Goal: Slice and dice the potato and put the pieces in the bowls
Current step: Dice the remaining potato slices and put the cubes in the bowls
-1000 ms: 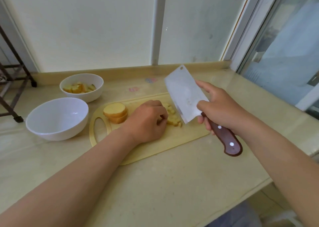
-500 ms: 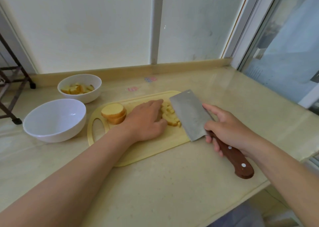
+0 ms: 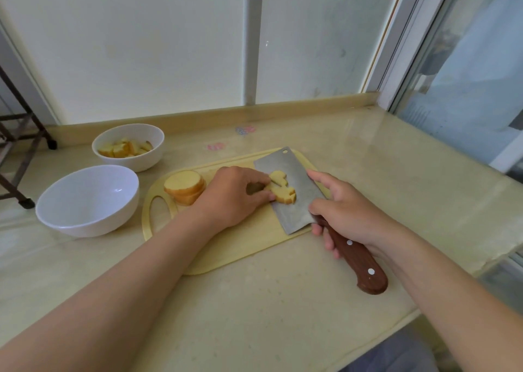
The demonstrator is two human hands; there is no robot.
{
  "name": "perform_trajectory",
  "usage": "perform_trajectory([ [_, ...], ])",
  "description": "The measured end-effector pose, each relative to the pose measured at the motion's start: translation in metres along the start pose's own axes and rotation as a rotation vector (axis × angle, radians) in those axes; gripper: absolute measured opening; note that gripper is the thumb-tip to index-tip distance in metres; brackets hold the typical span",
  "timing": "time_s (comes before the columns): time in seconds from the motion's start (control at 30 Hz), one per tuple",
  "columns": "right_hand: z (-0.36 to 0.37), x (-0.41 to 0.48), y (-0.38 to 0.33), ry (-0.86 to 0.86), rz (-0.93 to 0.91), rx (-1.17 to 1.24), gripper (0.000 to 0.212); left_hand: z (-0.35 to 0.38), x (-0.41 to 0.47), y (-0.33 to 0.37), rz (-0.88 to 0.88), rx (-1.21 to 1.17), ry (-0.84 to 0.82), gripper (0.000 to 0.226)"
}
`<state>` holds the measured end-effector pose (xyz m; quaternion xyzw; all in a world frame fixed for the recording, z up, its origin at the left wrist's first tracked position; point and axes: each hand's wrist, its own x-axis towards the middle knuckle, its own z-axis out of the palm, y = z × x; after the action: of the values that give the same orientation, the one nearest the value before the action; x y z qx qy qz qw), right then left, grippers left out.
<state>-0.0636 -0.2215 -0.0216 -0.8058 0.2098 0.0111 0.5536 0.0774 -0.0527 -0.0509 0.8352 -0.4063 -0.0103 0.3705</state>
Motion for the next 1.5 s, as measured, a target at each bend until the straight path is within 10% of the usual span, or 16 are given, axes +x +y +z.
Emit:
perform_trajectory([
  [0.6,-0.017,0.003,0.004,-0.094,-0.011,0.281,0.052,-0.029,0.007,0.038,-0.077,0.059,0.054,0.040],
  [0.9,0.001,0.003,-0.007,-0.160,-0.025,0.378,0.068,-0.023,0.029,0.054,-0.042,0.581,-0.253,0.100],
  [1.5,0.093,0.037,-0.129,-0.324,-0.206,0.284,0.067,-0.157,0.018,-0.004,-0.368,0.697,-0.059,0.066],
])
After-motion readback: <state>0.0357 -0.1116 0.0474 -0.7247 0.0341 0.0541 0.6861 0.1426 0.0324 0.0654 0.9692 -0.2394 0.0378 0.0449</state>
